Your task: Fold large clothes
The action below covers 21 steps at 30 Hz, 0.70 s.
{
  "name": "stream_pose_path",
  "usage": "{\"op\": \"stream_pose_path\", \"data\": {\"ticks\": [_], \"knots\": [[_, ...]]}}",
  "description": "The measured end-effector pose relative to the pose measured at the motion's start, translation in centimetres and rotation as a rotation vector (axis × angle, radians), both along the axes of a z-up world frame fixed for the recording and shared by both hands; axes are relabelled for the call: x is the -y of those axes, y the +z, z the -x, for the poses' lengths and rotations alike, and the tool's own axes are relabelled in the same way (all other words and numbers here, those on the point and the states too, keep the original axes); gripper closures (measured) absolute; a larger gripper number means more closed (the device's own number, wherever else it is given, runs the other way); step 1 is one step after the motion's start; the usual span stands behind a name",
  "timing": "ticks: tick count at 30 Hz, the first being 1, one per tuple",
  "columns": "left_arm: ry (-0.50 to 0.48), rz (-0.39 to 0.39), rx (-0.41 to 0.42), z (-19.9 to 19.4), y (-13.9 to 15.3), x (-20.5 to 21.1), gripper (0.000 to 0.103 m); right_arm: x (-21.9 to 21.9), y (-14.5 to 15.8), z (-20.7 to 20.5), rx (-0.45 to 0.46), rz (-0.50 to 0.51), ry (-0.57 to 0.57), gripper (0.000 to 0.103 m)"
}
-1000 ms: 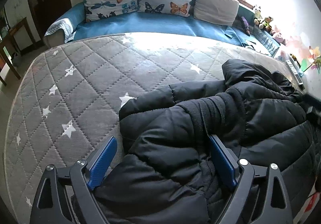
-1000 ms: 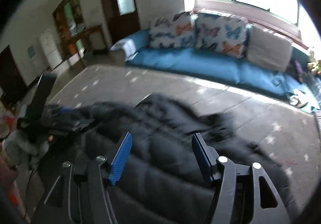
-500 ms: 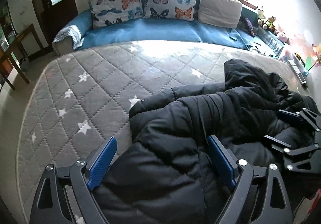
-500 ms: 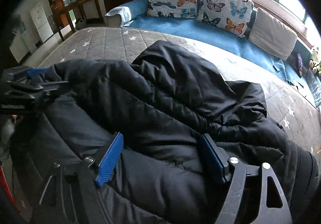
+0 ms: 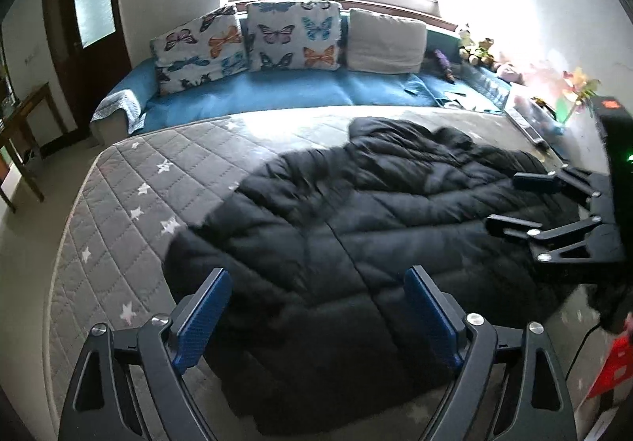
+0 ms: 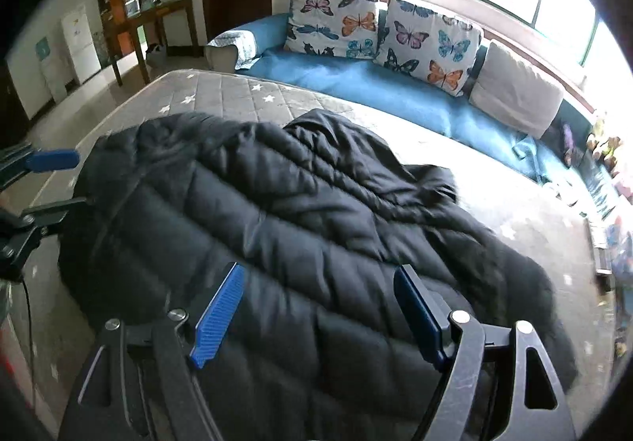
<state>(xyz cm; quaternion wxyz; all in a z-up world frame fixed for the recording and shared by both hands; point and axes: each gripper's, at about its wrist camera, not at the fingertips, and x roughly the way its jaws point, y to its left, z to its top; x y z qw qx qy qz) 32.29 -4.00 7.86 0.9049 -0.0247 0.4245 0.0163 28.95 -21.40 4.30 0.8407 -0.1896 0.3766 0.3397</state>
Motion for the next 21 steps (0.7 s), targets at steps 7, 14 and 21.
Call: {"op": "stream_pose_path", "data": {"ticks": [7, 14, 21], "knots": [[-0.051, 0.011, -0.054, 1.7, -2.5, 1.2, 0.037, 3.7, -1.2, 2.1, -0.001, 0.045, -0.027, 0.018], [-0.067, 0.049, -0.098, 1.1, -4.3, 0.4, 0.034, 6.0, -5.4, 0.2, -0.129, -0.058, -0.044, 0.018], [-0.049, 0.097, -0.096, 0.9, -2.9, -1.7, 0.034, 8.6, -3.1, 0.5, -0.124, -0.145, -0.062, 0.019]]}}
